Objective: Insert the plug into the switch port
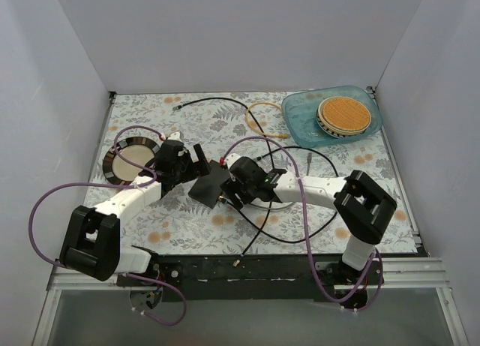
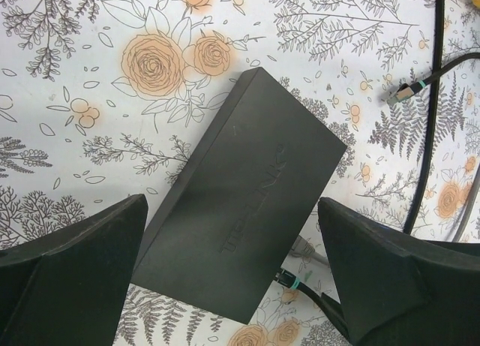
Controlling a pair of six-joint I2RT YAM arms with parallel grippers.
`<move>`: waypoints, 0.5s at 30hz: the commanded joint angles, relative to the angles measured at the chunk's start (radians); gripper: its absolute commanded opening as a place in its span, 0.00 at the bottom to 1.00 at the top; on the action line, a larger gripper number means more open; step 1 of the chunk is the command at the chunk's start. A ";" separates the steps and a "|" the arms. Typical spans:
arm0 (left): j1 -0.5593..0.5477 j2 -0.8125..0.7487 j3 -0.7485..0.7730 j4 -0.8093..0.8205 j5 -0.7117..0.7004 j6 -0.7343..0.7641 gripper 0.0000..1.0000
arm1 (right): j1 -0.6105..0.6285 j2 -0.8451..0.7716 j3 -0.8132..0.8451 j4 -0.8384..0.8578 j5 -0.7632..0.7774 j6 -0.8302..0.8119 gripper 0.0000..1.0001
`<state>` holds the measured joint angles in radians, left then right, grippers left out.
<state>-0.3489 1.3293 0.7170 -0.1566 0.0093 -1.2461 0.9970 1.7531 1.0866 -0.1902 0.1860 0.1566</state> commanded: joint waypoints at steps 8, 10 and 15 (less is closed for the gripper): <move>0.002 -0.047 -0.001 0.043 0.104 0.020 0.98 | 0.003 -0.250 -0.113 0.035 0.038 0.015 0.95; 0.002 -0.047 -0.005 0.063 0.129 0.017 0.98 | 0.002 -0.273 -0.119 0.034 0.062 0.020 0.97; 0.002 -0.047 -0.013 0.074 0.175 0.020 0.98 | -0.017 -0.294 -0.122 0.012 0.107 0.052 0.98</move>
<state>-0.3489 1.3277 0.7132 -0.1135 0.1257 -1.2385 0.9939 1.4887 0.9672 -0.1810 0.2371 0.1730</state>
